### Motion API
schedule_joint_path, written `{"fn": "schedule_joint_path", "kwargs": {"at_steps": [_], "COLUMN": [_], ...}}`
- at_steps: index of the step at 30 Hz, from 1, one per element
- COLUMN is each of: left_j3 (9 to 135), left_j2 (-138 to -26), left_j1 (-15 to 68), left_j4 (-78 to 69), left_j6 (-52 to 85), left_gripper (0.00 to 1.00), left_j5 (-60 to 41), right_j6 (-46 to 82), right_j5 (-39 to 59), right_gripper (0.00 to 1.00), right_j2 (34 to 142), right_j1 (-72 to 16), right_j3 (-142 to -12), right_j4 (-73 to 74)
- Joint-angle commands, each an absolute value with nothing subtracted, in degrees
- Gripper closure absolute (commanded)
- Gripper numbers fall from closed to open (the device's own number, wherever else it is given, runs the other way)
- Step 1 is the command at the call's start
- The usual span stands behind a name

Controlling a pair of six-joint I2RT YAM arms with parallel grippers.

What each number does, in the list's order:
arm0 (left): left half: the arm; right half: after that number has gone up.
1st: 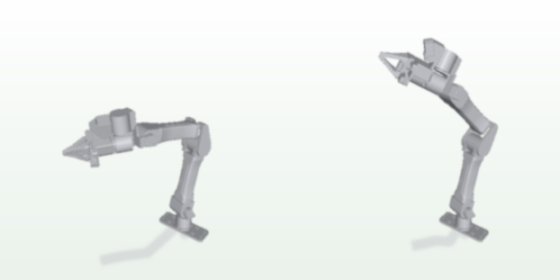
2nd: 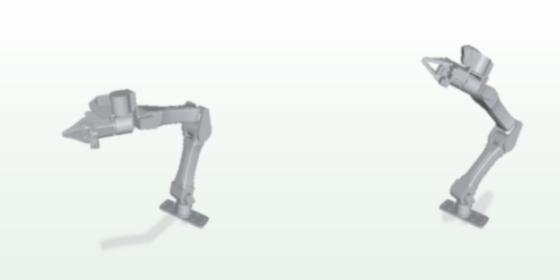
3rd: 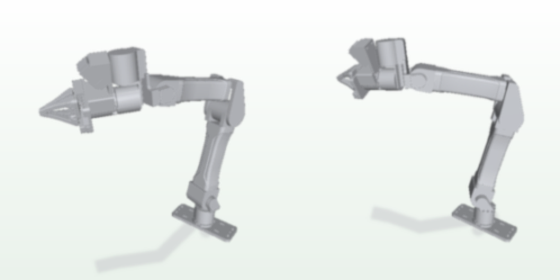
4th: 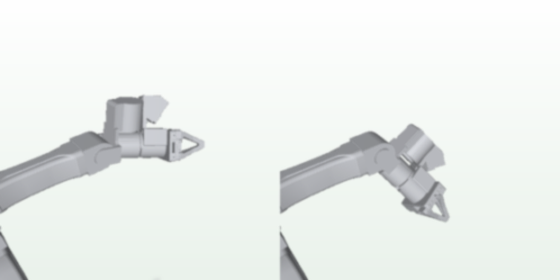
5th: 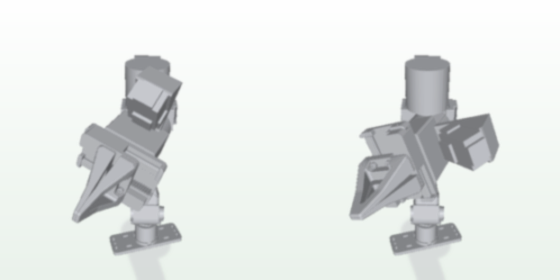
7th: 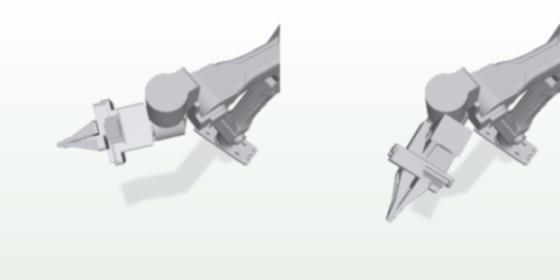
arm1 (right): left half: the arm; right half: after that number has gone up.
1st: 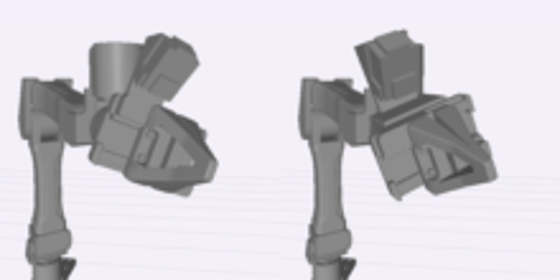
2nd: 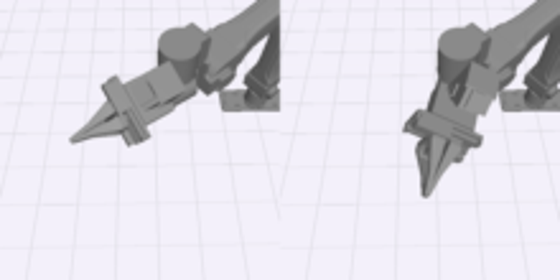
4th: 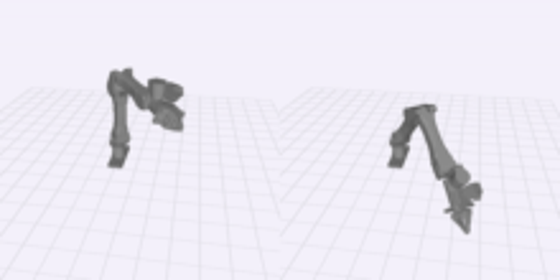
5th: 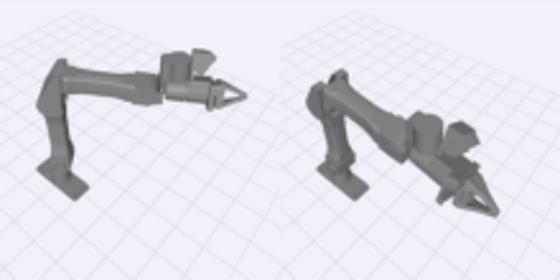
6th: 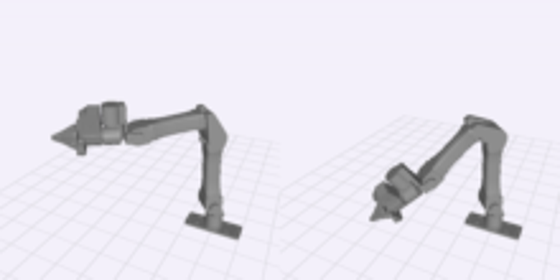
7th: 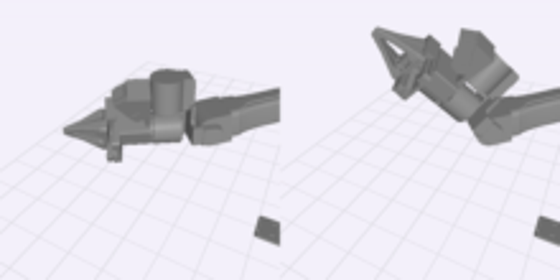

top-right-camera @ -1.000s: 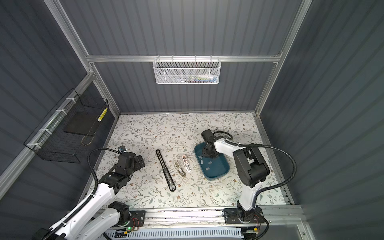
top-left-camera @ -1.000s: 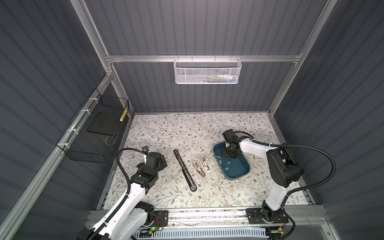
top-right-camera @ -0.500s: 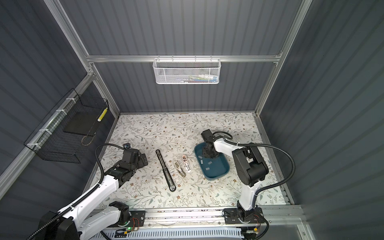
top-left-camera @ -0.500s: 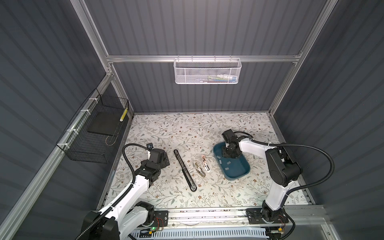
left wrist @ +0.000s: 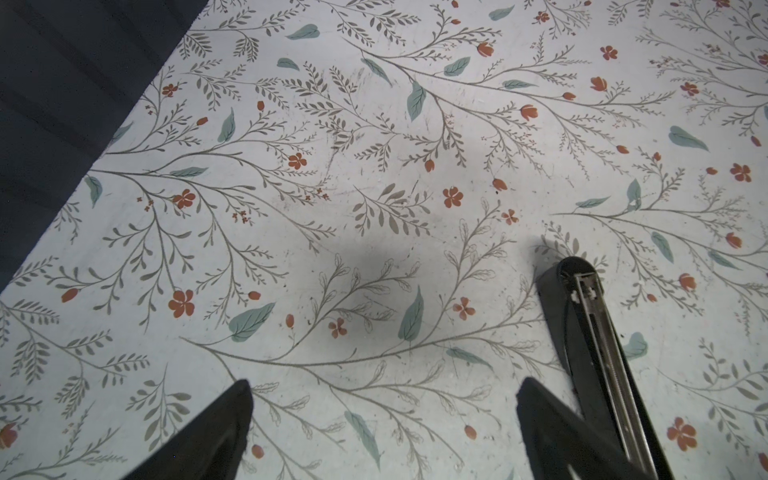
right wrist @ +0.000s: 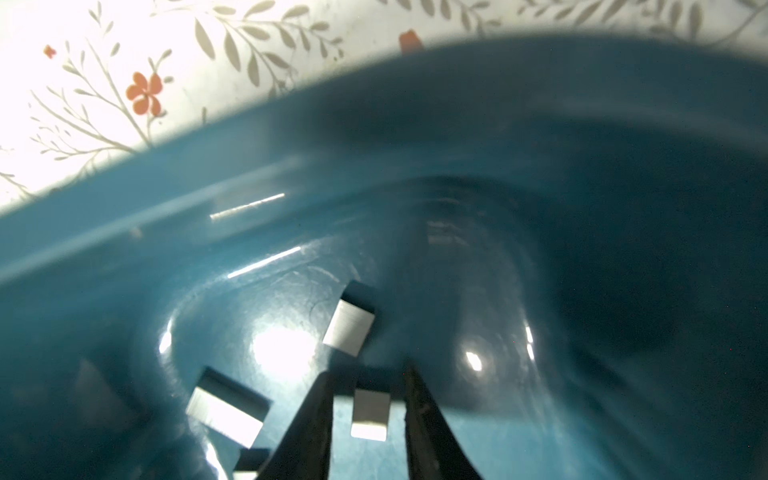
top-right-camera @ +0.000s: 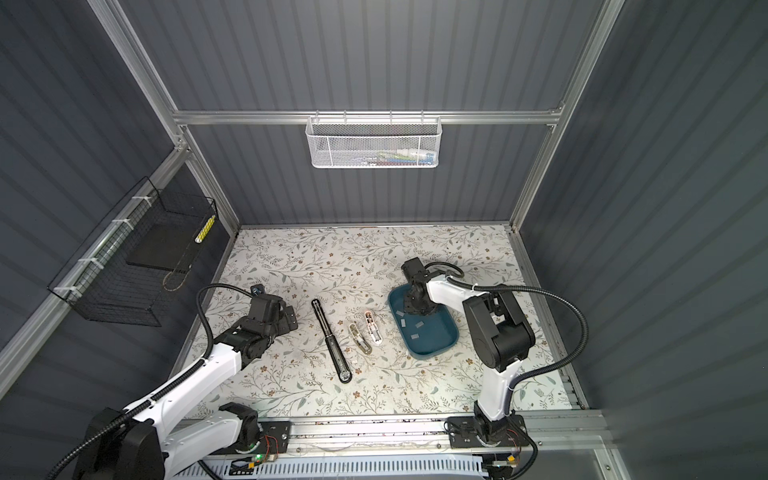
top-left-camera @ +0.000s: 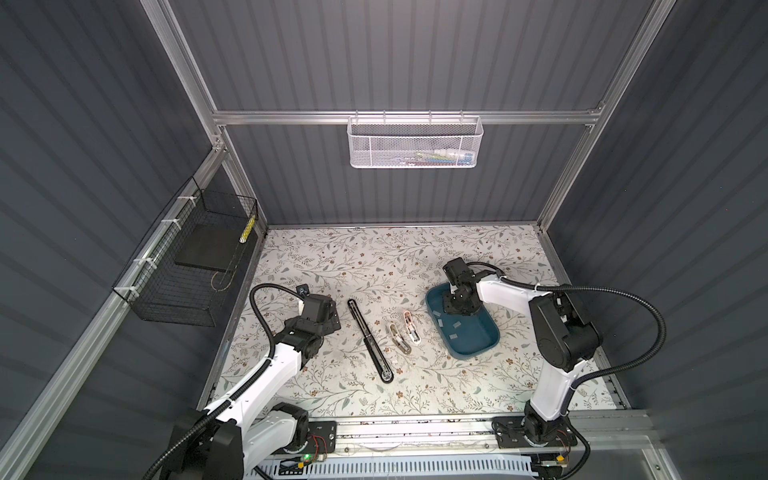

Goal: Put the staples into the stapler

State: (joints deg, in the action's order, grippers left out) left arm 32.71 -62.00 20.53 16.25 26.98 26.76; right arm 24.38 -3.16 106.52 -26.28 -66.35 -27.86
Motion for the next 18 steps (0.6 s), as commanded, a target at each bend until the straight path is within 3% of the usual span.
{"fn": "schedule_joint_path", "kwargs": {"at_steps": [1,18], "left_j3": [34.8,34.4], "left_j2": [-62.8,-62.1], "left_j1": [20.3,20.3], "left_j4": [15.6,15.2], "left_j6": [26.1,26.1], "left_gripper": [0.01,0.01], "left_j5": [26.3,26.4], "right_j6": [24.3,24.5], "right_j5": [-3.0,-2.1], "right_gripper": [0.69,0.82], "right_j2": [108.3,110.0], "right_j1": [-26.2,-26.4], "right_j3": [-66.8,-67.7], "right_j4": [-29.2,-28.9]}}
